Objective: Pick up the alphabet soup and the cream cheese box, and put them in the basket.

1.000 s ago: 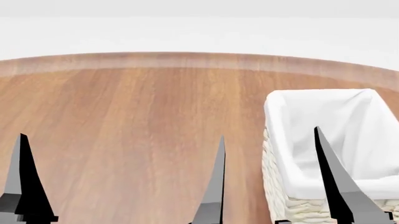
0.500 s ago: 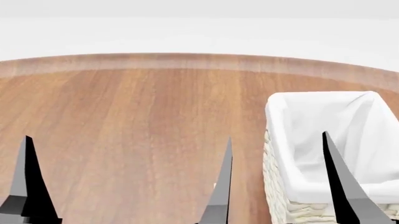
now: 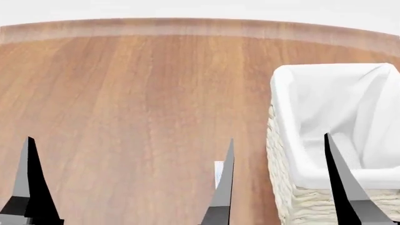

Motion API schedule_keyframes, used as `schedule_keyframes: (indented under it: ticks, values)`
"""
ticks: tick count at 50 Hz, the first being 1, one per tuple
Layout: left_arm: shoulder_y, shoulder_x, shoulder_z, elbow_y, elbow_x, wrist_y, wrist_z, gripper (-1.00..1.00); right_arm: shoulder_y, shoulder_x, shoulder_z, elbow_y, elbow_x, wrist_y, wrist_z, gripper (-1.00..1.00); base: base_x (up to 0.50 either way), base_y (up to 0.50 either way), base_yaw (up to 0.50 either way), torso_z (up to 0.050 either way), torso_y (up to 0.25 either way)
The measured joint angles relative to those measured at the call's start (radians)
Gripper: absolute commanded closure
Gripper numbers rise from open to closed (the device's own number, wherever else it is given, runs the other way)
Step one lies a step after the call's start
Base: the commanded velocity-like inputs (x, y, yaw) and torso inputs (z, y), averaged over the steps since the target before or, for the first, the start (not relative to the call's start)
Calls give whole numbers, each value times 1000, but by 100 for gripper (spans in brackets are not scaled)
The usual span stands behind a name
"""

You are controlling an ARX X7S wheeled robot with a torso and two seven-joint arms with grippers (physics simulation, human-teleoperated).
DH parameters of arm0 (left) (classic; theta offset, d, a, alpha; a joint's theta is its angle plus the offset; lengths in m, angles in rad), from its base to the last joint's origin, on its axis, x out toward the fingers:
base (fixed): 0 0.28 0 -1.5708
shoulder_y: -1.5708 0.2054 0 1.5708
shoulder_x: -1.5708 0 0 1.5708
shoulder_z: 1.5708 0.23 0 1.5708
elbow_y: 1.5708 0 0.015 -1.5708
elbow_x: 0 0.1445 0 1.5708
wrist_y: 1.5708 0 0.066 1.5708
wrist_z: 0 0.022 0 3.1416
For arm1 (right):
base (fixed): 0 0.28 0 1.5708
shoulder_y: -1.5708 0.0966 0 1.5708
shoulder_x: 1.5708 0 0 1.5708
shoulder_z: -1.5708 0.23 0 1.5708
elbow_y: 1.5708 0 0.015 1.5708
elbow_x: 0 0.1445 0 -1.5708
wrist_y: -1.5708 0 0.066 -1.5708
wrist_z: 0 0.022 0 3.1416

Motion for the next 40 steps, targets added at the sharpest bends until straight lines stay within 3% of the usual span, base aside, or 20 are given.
schedule_keyframes:
  ticks: [40]
  values:
    - [-8, -15, 17, -12, -3, 4, -21, -100, 17, 16, -3, -4, 19, 20, 15, -100, 0, 0, 0, 0, -175]
